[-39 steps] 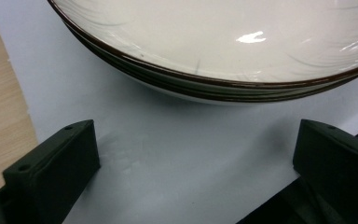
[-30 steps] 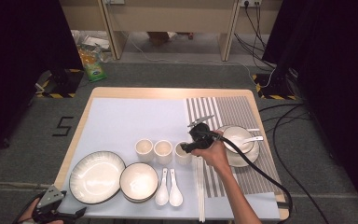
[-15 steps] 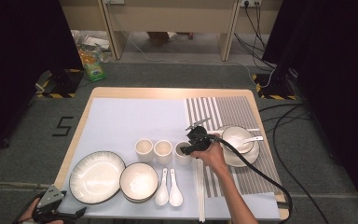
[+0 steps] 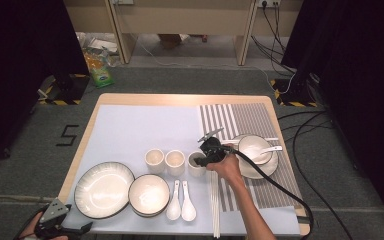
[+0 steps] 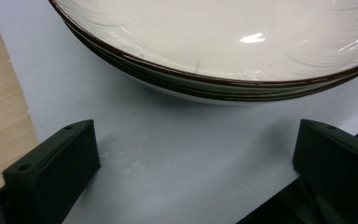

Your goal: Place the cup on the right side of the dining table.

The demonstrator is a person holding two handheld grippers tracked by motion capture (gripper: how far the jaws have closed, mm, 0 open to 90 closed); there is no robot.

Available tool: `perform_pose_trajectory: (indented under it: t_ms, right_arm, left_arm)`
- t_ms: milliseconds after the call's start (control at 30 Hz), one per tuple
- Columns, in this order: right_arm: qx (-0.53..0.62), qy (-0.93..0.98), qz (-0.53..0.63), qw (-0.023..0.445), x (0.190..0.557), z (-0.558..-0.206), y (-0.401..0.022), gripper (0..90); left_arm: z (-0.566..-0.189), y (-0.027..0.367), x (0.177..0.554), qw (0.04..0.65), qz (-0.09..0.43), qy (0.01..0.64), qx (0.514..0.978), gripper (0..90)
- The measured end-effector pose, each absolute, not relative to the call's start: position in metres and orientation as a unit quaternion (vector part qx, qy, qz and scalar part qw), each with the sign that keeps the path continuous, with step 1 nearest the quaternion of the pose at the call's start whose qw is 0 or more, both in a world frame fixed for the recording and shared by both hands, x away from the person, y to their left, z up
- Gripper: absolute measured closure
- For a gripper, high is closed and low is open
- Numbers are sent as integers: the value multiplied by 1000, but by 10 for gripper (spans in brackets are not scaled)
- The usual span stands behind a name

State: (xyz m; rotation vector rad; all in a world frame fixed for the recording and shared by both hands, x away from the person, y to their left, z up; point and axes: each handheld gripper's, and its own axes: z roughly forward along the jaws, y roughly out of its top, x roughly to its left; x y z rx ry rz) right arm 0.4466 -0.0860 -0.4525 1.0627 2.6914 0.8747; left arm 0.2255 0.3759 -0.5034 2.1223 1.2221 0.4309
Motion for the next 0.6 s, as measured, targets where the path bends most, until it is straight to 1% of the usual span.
perform_pose_trajectory:
  t_ms: [233, 600]
  right_arm:
    - [320, 900, 285, 84, 443, -449, -92, 769]
    - [327, 885, 323, 77, 440, -451, -109, 786]
  left_arm:
    - [-503, 376, 225, 322, 162, 464, 809, 0]
    - [-504, 376, 225, 324, 166, 465, 807, 0]
